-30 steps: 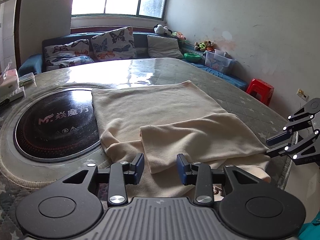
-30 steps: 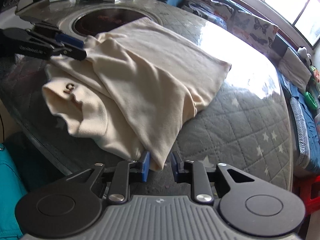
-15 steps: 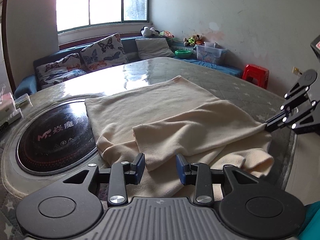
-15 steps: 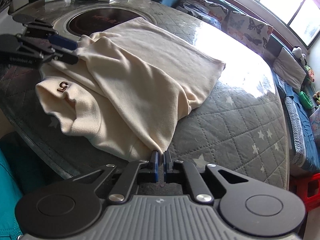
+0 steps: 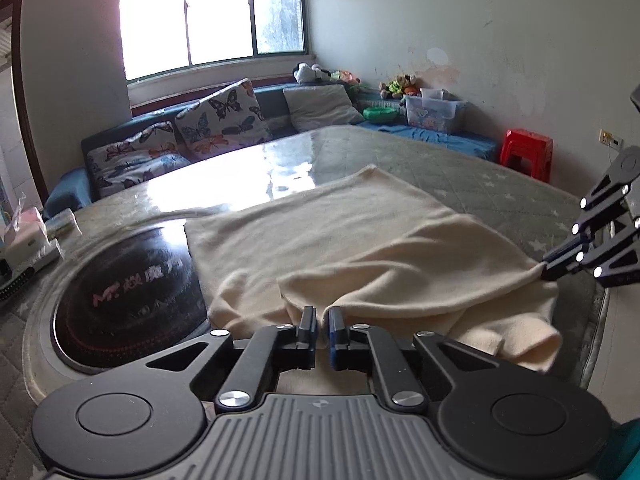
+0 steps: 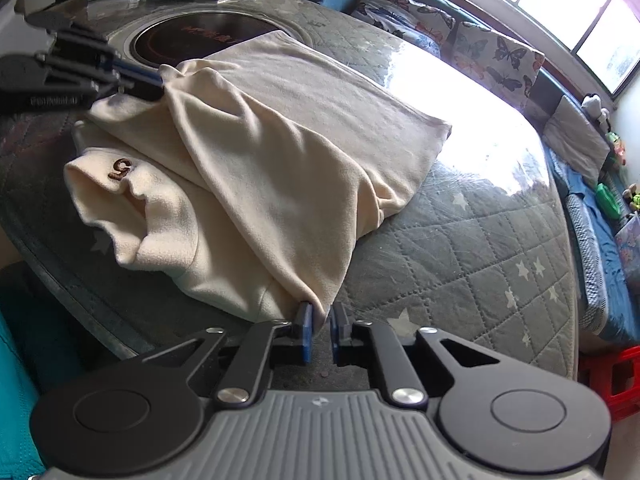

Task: Fold clothes

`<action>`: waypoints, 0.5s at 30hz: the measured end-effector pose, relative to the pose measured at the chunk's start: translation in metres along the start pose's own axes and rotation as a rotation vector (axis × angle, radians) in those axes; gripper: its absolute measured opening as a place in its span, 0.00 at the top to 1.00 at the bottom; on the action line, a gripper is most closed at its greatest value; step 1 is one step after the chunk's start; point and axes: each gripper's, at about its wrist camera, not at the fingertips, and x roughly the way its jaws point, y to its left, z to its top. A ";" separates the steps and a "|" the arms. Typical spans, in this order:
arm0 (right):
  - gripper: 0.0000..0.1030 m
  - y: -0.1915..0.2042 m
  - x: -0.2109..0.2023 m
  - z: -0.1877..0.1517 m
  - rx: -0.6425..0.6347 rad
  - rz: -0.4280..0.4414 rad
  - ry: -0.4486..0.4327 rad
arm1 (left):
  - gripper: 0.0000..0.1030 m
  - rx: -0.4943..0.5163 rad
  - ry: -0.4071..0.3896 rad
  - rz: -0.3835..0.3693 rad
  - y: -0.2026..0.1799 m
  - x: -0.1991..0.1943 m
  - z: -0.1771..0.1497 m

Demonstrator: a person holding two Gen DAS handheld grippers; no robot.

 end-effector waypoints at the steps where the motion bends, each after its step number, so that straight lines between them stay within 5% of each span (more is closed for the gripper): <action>1: 0.96 0.000 -0.001 0.000 -0.005 0.001 -0.001 | 0.94 -0.004 -0.017 0.003 0.001 -0.003 0.003; 8: 0.97 0.002 -0.006 -0.001 -0.036 0.007 -0.009 | 0.95 0.022 -0.120 0.003 -0.001 -0.043 0.016; 15: 0.95 0.000 -0.011 -0.001 -0.048 0.031 -0.010 | 0.90 0.068 -0.026 0.021 0.003 -0.037 -0.003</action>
